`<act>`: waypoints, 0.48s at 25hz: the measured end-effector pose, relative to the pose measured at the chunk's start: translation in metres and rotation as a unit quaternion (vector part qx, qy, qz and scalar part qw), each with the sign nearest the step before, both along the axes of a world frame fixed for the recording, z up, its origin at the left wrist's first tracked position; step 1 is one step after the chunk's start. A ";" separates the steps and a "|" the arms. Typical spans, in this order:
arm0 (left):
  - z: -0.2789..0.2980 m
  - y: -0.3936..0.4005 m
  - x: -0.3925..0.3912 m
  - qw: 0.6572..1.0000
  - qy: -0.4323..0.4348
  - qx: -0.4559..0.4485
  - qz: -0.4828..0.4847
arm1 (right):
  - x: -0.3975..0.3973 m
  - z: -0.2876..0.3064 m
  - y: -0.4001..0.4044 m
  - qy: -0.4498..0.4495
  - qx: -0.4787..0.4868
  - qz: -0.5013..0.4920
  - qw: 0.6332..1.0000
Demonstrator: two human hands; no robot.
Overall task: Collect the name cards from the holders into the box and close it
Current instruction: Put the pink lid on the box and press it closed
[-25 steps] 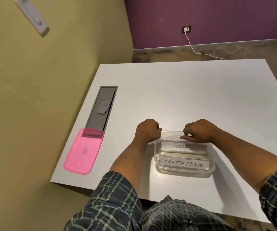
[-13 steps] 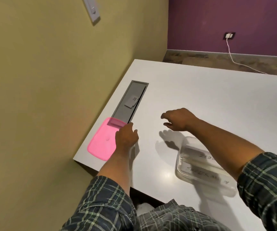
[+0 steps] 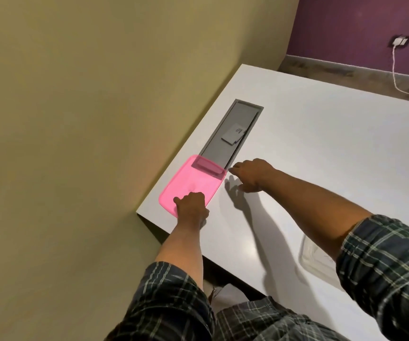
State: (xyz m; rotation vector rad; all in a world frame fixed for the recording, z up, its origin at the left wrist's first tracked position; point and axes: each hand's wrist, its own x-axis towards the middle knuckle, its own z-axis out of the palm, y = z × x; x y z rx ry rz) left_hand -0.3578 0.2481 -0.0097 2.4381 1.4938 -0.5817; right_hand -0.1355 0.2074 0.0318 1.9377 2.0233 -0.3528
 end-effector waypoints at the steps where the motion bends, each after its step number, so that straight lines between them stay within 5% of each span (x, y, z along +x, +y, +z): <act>1: -0.006 0.003 -0.004 1.000 -0.005 0.001 -0.005 | -0.009 -0.008 0.006 0.000 -0.010 0.006 1.000; 12: -0.029 0.011 -0.026 0.996 -0.006 0.015 -0.085 | -0.056 -0.057 0.042 -0.021 -0.063 -0.003 0.998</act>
